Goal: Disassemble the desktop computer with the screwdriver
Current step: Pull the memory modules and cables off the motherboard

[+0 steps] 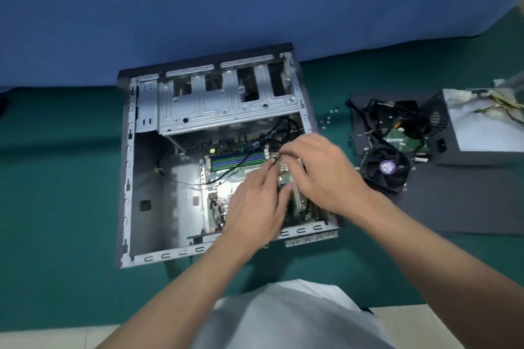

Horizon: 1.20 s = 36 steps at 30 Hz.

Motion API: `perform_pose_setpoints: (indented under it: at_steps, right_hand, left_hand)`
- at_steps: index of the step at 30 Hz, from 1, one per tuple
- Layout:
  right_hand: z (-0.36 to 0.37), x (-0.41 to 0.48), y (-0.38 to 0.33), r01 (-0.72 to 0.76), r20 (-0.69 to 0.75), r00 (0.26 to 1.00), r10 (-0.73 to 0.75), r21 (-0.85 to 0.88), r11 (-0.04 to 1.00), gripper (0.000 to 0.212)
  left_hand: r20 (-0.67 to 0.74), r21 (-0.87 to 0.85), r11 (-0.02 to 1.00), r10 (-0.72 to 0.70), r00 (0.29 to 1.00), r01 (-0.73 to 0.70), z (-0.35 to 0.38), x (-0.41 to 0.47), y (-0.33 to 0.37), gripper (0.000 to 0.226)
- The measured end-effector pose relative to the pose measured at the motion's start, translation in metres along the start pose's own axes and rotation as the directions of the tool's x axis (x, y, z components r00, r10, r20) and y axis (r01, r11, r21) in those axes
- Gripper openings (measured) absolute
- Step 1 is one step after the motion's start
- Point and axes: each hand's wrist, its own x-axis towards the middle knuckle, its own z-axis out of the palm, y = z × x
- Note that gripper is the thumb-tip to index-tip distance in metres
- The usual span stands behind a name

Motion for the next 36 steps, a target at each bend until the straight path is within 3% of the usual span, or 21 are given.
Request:
perform_pose_setpoints:
  at_steps: [2,3,5,7,9,13,19,28,36]
  right_hand:
    - [-0.01,-0.015,0.024,-0.182,-0.245,0.947,0.208,0.124,0.975,0.011]
    - [-0.011,-0.022,0.038,-0.3,-0.258,0.906,0.335,0.167,0.939,0.01]
    - [-0.007,-0.036,0.067,-0.533,-0.107,0.827,0.551,0.16,0.831,0.012]
    - [0.006,-0.051,0.087,-0.633,0.079,0.774,0.629,0.079,0.77,0.015]
    - [0.02,-0.062,0.092,-0.612,0.19,0.769,0.61,-0.058,0.789,0.018]
    - [0.042,-0.061,0.085,-0.485,0.226,0.806,0.547,-0.276,0.83,0.022]
    - [0.057,-0.057,0.087,-0.471,0.435,0.742,0.51,-0.203,0.859,0.01]
    - [0.061,-0.059,0.092,-0.481,0.42,0.703,0.574,-0.314,0.819,0.021]
    - [0.066,-0.056,0.087,-0.529,0.401,0.669,0.626,-0.336,0.779,0.019]
  left_hand:
    - [0.028,-0.007,0.995,0.098,0.995,-0.098,0.009,0.009,0.025,0.063]
    - [0.041,-0.003,0.992,0.129,0.991,-0.129,0.013,0.013,0.037,0.065]
    - [0.06,0.015,0.987,0.16,0.985,-0.161,0.022,0.018,0.053,0.066]
    - [0.057,0.074,0.982,0.171,0.984,-0.175,0.027,0.02,0.058,0.066]
    - [0.047,0.098,0.981,0.163,0.985,-0.167,0.03,0.02,0.056,0.065]
    - [0.042,0.082,0.986,0.139,0.989,-0.142,0.031,0.02,0.054,0.063]
    - [0.041,0.058,0.99,0.125,0.991,-0.127,0.032,0.021,0.055,0.063]
    - [0.027,0.042,0.992,0.12,0.992,-0.121,0.032,0.021,0.056,0.062]
    - [0.03,0.03,0.99,0.135,0.99,-0.136,0.032,0.02,0.053,0.063]
